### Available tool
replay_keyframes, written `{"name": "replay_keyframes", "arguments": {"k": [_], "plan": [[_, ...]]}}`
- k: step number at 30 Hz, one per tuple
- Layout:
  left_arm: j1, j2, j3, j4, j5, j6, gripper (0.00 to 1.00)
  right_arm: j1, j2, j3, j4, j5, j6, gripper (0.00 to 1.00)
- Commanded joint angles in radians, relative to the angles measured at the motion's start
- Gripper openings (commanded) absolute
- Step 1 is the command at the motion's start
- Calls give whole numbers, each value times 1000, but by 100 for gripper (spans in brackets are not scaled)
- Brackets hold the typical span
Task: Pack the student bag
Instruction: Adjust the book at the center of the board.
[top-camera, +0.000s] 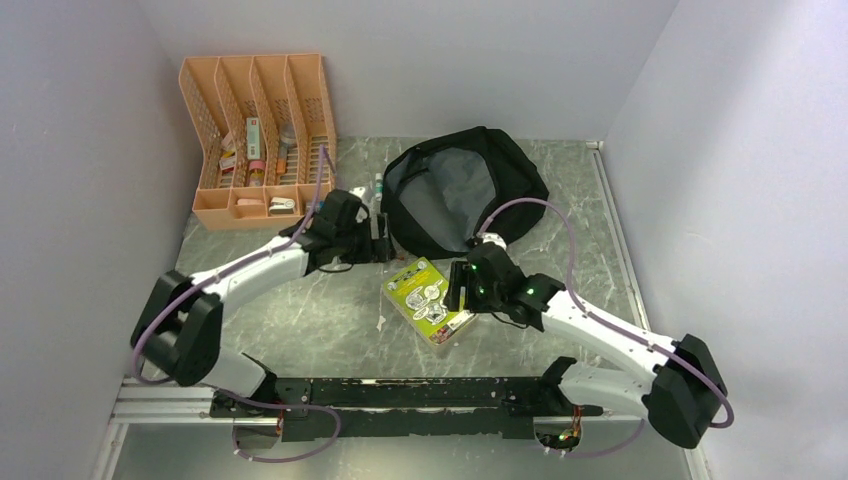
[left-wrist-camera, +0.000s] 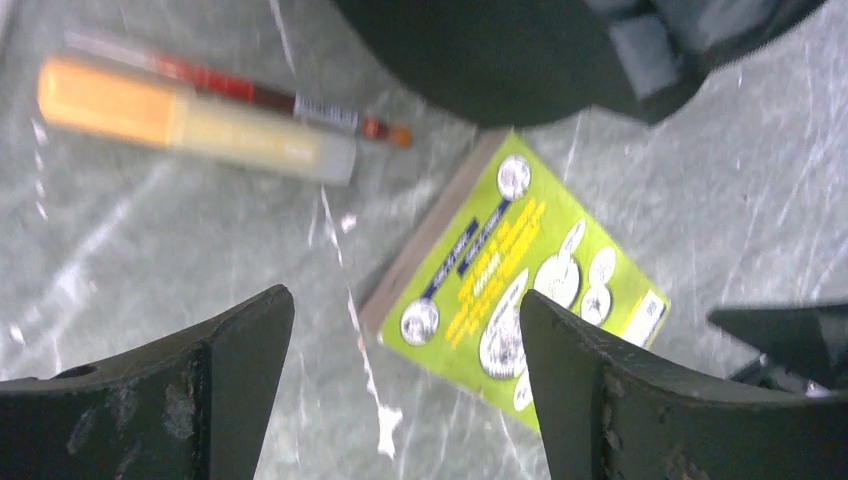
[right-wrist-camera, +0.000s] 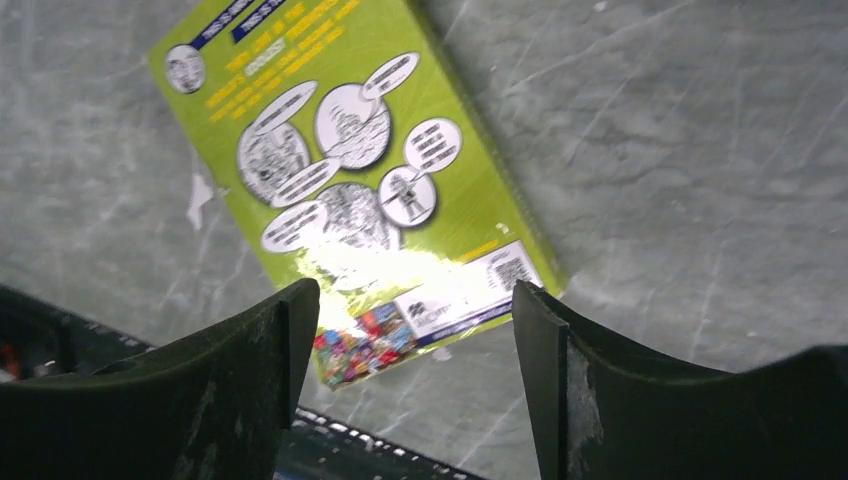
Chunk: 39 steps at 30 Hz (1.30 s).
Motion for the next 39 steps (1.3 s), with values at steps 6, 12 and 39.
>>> {"name": "replay_keyframes", "arguments": {"k": [6,12,39], "plan": [[-83,-193,-262,114,79,-200,88,-124,233,72,154,-52,-247,80],[-164,-156,-331,239,102,-280,87,-164,299,30,265,-253,-289,80],[-196,-15,-293,140,21,-245,81,-13,15,-229,348,-135,88,71]]}}
